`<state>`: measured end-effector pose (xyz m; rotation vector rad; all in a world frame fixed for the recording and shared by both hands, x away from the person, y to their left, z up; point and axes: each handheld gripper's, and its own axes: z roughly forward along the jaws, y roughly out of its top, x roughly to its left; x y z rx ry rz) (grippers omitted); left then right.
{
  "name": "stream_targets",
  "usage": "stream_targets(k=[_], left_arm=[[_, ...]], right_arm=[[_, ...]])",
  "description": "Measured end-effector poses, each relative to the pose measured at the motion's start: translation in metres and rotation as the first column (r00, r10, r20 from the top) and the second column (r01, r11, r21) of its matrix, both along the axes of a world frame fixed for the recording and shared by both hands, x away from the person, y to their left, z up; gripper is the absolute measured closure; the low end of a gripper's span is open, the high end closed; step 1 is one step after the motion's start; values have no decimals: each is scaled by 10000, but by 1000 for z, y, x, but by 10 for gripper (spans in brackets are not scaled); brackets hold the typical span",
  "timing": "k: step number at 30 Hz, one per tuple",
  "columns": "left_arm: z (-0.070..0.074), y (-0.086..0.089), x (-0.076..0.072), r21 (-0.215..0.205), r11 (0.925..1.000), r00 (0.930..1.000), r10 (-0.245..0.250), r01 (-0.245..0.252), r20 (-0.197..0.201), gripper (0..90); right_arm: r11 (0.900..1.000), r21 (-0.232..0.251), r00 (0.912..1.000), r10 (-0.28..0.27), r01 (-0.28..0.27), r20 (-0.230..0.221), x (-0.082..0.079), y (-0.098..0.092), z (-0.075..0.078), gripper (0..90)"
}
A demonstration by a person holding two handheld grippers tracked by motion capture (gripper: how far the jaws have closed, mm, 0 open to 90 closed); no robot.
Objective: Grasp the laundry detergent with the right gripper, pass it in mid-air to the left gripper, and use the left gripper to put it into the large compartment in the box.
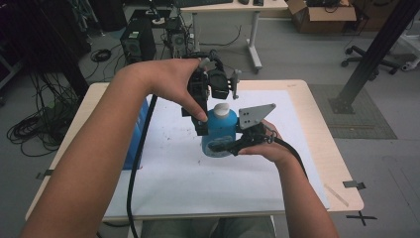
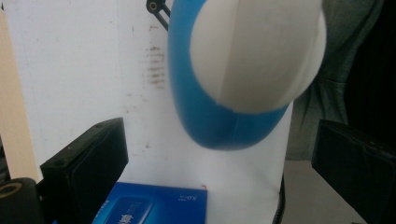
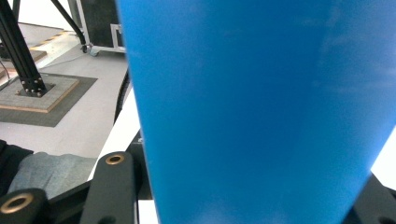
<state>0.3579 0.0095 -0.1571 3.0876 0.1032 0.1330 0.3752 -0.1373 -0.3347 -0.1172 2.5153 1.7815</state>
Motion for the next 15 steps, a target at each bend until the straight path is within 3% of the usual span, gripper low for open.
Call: stream_targets(k=[15], left_arm=[[-5,-10,0,246,9992,9994,299,-304,181,41]], right_arm=[[9997,-25,9997,226,-226,-41,2,19,-3,450]])
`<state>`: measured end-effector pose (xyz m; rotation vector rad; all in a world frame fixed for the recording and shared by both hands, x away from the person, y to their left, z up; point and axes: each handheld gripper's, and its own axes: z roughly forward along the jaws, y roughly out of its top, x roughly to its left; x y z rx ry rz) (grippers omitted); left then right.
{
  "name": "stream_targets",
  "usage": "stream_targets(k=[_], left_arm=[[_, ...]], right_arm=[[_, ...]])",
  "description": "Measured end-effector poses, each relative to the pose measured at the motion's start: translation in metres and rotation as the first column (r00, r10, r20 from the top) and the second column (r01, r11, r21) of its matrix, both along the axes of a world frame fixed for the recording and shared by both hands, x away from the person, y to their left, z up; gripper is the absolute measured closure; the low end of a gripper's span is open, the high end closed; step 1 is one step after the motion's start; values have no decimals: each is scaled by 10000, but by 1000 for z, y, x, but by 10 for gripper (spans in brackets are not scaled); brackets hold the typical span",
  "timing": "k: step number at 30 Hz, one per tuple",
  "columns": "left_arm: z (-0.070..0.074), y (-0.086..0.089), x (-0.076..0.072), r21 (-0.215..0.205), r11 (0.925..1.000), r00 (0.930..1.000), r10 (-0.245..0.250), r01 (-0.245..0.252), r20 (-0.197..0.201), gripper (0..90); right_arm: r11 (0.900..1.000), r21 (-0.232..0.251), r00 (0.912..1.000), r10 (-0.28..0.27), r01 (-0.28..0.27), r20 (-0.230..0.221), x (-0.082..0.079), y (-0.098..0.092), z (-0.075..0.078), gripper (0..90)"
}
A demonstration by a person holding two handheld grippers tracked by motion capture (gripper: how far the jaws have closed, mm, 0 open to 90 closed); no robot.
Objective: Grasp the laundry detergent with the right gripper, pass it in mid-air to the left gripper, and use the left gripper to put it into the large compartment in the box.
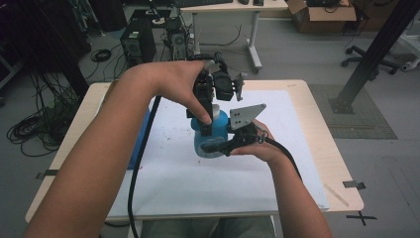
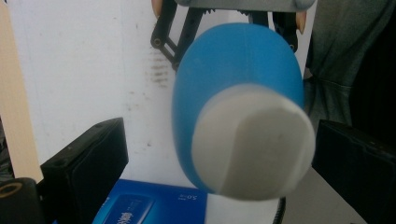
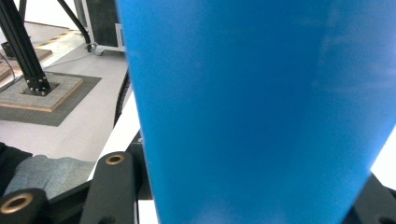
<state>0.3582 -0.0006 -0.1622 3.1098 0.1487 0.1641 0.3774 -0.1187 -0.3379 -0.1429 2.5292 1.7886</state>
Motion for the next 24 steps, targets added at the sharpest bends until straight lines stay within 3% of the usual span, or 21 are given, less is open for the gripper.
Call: stream_targets(k=[10,24], left_arm=[[-4,-9,0,13,10000,10000,-59,59,8,41],[-10,-8,2,120,9999,10000,91,-91,3,74]], right_arm=[[9999,122,10000,-1,0,82,1,4,0,449],[9998,194,9999,-44,42,107,1,5,2,449]])
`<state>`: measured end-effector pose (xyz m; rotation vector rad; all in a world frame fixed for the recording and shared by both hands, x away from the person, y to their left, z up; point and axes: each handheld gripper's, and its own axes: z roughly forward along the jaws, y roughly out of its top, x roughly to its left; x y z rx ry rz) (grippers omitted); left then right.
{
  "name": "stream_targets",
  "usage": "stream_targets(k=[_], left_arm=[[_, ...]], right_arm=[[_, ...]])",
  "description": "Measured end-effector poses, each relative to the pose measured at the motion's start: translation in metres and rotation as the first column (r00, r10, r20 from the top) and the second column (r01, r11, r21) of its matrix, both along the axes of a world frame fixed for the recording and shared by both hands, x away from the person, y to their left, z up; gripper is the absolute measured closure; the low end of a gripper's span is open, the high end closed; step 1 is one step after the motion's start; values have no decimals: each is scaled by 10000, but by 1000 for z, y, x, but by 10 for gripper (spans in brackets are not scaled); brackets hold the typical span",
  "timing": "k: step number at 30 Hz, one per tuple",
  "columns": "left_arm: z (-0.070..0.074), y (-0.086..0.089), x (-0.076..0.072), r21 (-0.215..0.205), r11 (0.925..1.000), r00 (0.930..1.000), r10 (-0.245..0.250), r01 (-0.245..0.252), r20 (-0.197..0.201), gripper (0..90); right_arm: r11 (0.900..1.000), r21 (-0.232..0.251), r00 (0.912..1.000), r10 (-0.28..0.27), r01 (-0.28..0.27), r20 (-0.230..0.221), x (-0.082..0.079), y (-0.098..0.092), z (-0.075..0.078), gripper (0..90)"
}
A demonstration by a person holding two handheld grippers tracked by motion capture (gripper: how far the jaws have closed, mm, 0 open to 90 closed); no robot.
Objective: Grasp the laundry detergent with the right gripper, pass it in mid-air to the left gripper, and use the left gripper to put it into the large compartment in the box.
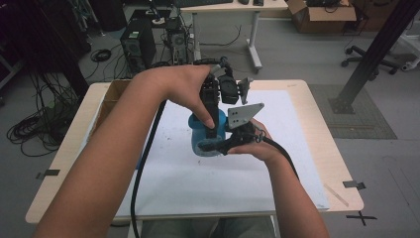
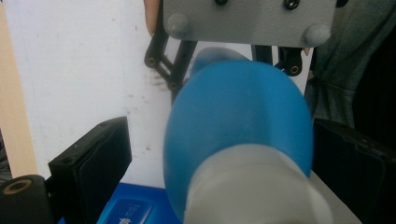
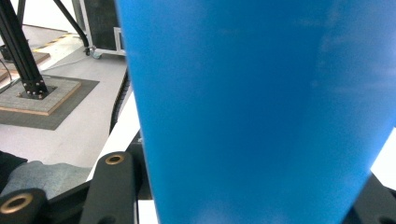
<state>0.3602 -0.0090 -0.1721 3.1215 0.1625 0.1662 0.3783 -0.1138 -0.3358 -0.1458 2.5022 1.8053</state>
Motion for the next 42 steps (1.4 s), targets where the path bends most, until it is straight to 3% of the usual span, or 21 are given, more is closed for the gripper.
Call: stream_targets(k=[6,8,19,26,33,42], left_arm=[[-2,0,-1,245,9997,9999,-72,75,-128,102],[-2,0,-1,304,9995,9996,-109,117,-243,177],[-3,2,-1,85,9998,9988,-181,185,-454,303],[-5,1,-2,196,9997,9992,-158,166,-377,363],[-5,0,-3,320,9991,9990,-261,272,-350,373],[-1,1,-4,120,9991,9989,-399,402,-262,377]], right_arm=[[10000,-3,10000,-12,12,0,0,0,1,449],[10000,-8,10000,-20,20,16,0,0,1,449],[10000,27,10000,-68,68,31,-2,-1,2,449],[10000,53,10000,-58,58,38,-2,1,3,449],[9999,27,9999,-97,97,75,-3,1,3,448],[9998,172,9999,-136,135,89,-4,1,5,447]])
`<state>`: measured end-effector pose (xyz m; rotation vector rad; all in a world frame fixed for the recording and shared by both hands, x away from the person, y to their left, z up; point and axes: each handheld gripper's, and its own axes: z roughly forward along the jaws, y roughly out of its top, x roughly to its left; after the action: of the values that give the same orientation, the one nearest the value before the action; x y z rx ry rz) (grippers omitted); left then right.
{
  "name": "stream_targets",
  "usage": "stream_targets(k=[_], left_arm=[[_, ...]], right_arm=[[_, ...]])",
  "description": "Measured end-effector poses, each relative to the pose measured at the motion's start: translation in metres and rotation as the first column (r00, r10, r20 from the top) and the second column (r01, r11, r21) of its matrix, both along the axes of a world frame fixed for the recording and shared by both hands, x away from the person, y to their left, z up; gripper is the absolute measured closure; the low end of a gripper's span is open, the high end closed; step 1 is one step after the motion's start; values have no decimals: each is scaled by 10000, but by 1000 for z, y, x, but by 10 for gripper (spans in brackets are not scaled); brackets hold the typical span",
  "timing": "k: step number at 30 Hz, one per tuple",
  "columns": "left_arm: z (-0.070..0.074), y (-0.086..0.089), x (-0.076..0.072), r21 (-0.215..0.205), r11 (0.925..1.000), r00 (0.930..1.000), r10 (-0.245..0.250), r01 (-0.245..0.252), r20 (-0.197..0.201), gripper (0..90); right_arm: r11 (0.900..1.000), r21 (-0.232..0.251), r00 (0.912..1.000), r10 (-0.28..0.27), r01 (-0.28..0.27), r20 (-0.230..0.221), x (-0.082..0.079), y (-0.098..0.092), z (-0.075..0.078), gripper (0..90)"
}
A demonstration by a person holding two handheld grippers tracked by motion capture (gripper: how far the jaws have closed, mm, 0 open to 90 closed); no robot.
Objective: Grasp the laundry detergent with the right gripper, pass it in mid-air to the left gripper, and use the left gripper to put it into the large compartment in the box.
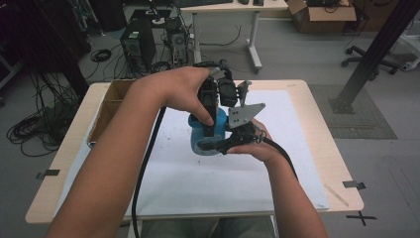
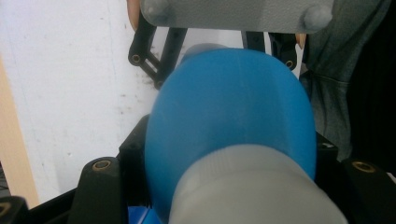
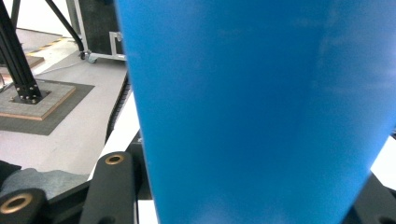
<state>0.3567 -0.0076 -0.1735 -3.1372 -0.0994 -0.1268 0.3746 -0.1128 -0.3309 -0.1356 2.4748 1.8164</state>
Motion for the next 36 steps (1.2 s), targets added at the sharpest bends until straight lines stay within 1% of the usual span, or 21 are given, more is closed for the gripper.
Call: stream_targets(k=[3,5,10,11,13,14,15,16,20,21,24,28,30,31,33,36], left_arm=[[0,0,0,57,10000,10000,59,-59,-30,378],[0,2,1,-54,10000,10000,44,-45,-51,379],[1,2,1,-12,10000,10000,13,-13,-90,379],[1,2,0,-93,10000,10000,-12,12,-60,379],[2,2,1,-61,10000,10000,-64,63,-44,379],[2,2,1,-157,9998,10000,-84,83,-25,379],[3,2,1,-99,9999,10000,-77,76,-54,379],[2,2,1,-147,9999,10000,-81,80,-54,379],[3,1,1,-71,10000,10000,-24,23,-86,379],[3,1,1,-76,9999,10000,-68,67,-63,379],[3,0,1,-60,10000,10000,-31,31,-73,379],[4,-1,1,-94,10000,9999,-35,34,-155,379],[4,-2,1,-11,10000,9998,-1,1,-202,379],[4,-2,1,-102,9999,9999,-44,42,-158,379],[5,-2,1,-14,10000,9998,-3,2,-183,379],[5,-1,2,-61,10000,9998,-2,0,-202,379]], right_arm=[[10000,-1,10000,27,-27,-6,0,1,0,446],[10000,30,10000,20,-20,-23,0,2,0,446],[10000,75,10000,4,-4,2,0,2,0,439],[10000,88,10000,8,-8,12,0,2,-1,438],[9999,157,10000,-26,25,37,0,2,-1,435],[9998,188,10000,-28,27,35,0,2,-1,432],[9997,258,10000,-46,46,-5,-1,2,-1,430],[9996,286,10000,-31,32,-10,-1,2,-1,428],[9989,459,10000,-74,74,-16,-2,1,-3,417],[9987,512,10000,-84,86,-42,-2,1,-4,397],[9975,689,9997,-164,176,-169,-2,0,-5,377],[9959,876,9996,-215,229,-162,-3,-2,-7,364],[9953,939,9997,-227,237,-116,-3,-2,-8,355],[9950,969,9996,-235,248,-151,-3,-3,-8,347],[9942,1044,9996,-258,272,-152,-3,-3,-8,338],[9936,1091,9995,-275,288,-140,-3,-4,-9,331]])
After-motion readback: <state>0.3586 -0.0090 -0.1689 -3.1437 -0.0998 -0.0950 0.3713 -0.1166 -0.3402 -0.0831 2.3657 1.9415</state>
